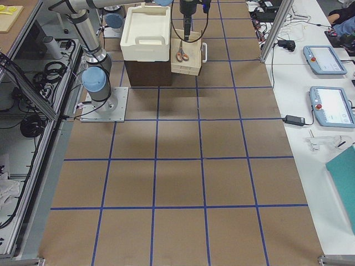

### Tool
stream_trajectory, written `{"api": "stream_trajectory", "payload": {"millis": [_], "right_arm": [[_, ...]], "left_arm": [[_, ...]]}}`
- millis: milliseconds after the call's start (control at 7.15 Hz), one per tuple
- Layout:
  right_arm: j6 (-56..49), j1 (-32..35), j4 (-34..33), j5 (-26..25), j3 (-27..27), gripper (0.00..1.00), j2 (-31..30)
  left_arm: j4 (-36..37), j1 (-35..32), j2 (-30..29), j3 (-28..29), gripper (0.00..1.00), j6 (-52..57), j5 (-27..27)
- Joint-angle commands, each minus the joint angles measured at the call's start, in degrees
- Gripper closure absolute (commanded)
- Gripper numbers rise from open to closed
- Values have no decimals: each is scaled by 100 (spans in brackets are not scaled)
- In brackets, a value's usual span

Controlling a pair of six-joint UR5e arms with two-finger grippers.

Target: Place scissors in drawer with both arms

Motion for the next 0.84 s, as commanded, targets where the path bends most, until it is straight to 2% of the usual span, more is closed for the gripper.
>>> {"api": "stream_trajectory", "payload": {"millis": [0,699], "right_arm": [[-9,0,13,0,7,0,-8],[0,0,31,0,7,0,-8]], "left_arm": [[0,-10,12,3,0,-95,-27],[0,-28,-32,-5,0,-95,-36]]}}
